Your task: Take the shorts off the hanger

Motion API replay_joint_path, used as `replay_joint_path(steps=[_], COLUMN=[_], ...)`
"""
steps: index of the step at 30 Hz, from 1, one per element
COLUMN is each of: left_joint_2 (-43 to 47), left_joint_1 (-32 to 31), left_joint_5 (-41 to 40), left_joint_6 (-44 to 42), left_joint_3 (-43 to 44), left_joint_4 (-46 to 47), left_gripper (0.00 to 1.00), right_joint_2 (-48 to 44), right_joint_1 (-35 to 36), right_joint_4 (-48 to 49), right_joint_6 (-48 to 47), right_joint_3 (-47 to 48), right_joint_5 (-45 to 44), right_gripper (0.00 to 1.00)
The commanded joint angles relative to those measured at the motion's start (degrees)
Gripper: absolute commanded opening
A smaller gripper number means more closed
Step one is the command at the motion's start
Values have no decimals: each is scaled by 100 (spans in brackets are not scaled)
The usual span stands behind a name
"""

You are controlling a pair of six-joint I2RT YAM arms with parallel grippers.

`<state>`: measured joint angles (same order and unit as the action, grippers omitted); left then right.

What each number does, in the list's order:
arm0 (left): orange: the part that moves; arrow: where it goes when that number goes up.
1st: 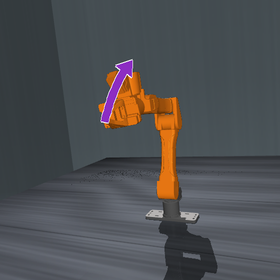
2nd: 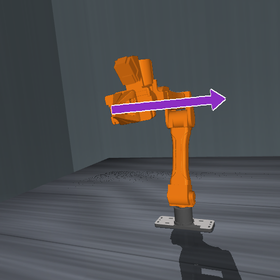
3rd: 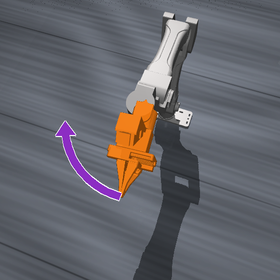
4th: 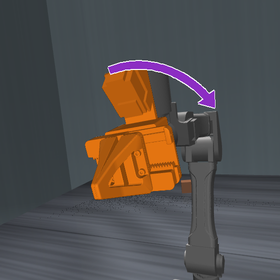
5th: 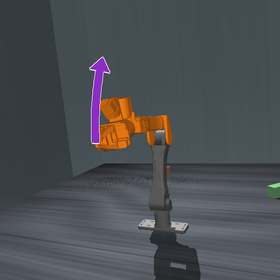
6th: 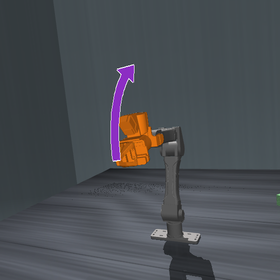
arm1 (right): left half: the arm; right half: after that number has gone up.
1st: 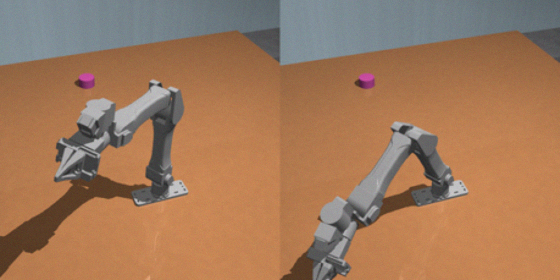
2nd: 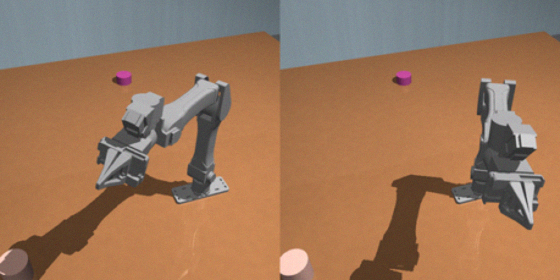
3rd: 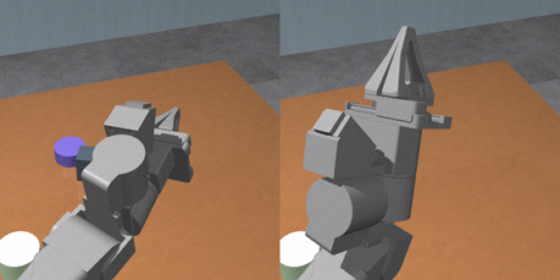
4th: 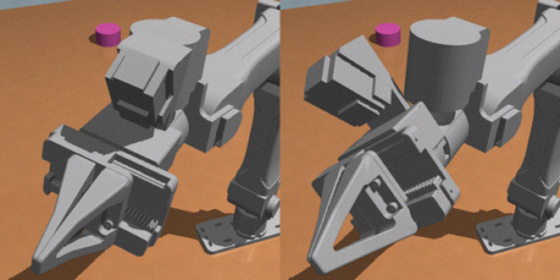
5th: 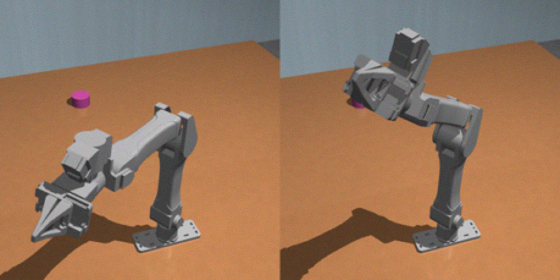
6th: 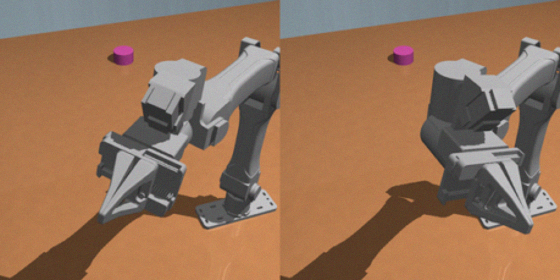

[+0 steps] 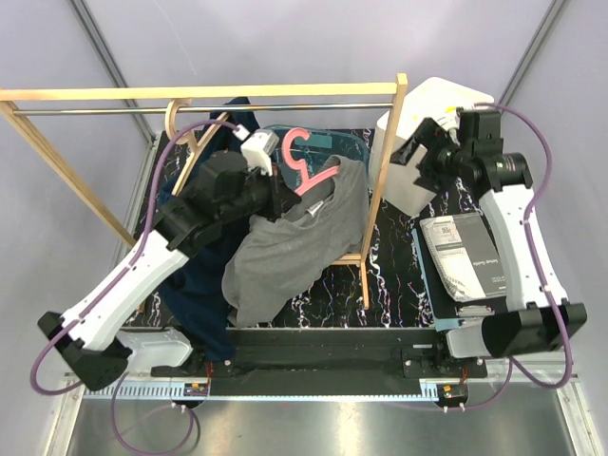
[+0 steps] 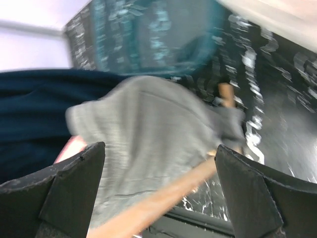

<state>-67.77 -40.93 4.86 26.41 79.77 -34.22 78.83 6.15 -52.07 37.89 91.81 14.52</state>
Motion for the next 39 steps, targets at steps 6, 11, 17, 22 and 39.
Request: replay_joint_path(steps=[6,11,17,22,39], left_joint_2=[-658,-843,-1054,-1054,-993], left_joint_1=[85,102,103,102,102], left_joint_5=[849,1087,1333,1386,1263], left_joint_6=[-128,30,39,4,-48], left_joint_3=[794,943,1199,1208,1243], left_joint_4=[530,618,609,609,644], left_gripper=[0,0,0,0,0], right_joint_2=[764,1038,1275,1486,1487], right_joint_1=[0,0,79,264,413], right_joint_4=[954,901,594,-30,-93], right_joint_6=[-1116,-1283,-1468,-1530,-1056], right_joint_3=[531,663,706,953,760], right_joint_5=[2168,2625,2398,1547,552], right_gripper=[100,99,98,94,45])
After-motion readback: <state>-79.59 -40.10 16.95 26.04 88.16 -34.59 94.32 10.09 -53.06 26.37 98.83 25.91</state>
